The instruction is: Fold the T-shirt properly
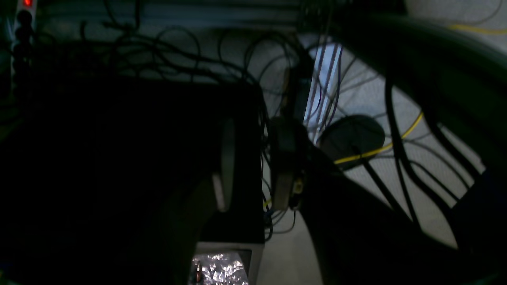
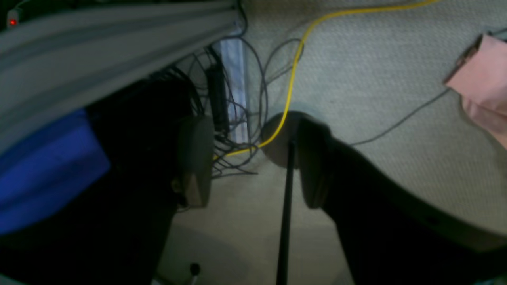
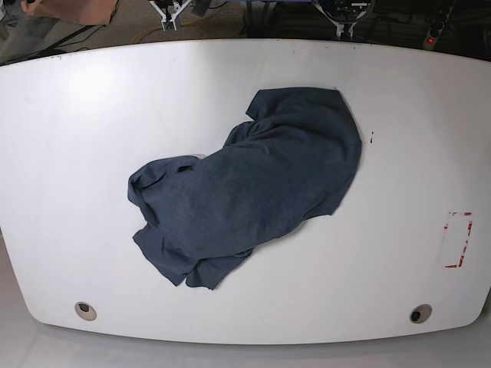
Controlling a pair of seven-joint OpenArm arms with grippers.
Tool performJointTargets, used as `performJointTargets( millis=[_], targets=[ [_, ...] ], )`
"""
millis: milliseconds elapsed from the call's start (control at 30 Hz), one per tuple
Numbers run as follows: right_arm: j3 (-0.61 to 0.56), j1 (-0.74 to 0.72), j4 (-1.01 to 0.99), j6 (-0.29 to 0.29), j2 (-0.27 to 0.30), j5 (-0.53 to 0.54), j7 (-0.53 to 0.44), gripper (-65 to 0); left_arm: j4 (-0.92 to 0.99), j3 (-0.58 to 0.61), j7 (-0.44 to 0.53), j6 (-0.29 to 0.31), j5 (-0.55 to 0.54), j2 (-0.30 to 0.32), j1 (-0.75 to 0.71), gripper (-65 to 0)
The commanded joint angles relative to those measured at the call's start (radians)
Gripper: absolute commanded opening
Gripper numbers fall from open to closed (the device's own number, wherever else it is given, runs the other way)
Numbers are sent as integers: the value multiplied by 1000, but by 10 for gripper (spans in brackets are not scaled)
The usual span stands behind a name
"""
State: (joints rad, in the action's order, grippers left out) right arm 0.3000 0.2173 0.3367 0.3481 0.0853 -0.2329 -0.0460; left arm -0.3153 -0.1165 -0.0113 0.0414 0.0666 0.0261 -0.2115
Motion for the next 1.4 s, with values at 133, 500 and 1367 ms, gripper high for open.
performJointTargets(
  millis=[133, 500, 1367],
  targets=[
    [-12, 25, 41, 7, -30, -6, -54, -353, 0, 4, 108, -3, -1, 10, -30, -504],
    [-18, 74, 160, -2, -49, -7, -5, -349, -75, 10, 86, 1, -3, 5, -111, -517],
    [-14, 291, 422, 3, -51, -6, -41, -350, -456, 4, 116, 1, -6, 7, -328, -518]
  ],
)
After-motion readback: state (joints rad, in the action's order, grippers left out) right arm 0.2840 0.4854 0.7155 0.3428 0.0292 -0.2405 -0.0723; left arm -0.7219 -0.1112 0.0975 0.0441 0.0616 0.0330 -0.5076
